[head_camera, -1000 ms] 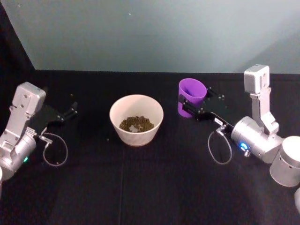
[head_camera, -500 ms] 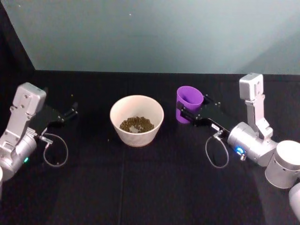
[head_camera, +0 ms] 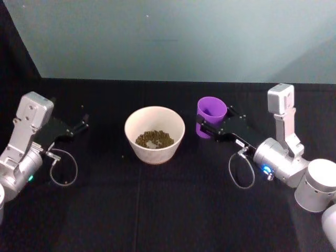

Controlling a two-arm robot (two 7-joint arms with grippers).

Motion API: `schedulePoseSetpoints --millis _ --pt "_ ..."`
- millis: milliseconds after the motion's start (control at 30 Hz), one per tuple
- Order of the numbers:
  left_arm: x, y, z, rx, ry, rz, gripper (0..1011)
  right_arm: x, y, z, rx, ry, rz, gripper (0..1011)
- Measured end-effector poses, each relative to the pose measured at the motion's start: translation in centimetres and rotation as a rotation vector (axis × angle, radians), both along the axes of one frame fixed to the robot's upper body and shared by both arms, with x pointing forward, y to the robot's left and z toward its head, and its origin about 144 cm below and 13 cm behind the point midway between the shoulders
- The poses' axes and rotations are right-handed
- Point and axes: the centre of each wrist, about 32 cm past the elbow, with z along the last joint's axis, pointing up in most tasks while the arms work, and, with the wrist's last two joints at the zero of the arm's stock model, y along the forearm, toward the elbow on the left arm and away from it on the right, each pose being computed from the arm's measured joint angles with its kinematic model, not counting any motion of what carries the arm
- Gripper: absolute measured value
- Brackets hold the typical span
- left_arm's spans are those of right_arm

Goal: Pick up the cup and pour the mung beans from the cup into the bowl.

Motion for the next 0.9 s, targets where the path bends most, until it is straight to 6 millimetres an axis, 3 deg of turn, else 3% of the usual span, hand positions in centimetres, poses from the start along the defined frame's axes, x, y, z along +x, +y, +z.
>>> schedulePoseSetpoints --millis 300,667,900 --pt "0.0 0.0 0.0 0.000 0.000 0.000 1000 0.1 0.1 -0.1 0.017 0.004 0.001 1003" --pt "0.0 0.0 0.0 0.000 0.000 0.000 1000 -0.2 0.1 0.3 0.042 -0.008 0.002 1003" --pt "0.0 0.0 0.0 0.000 0.000 0.000 1000 -0.8 0.2 1.9 0.086 -0.052 0.008 1003"
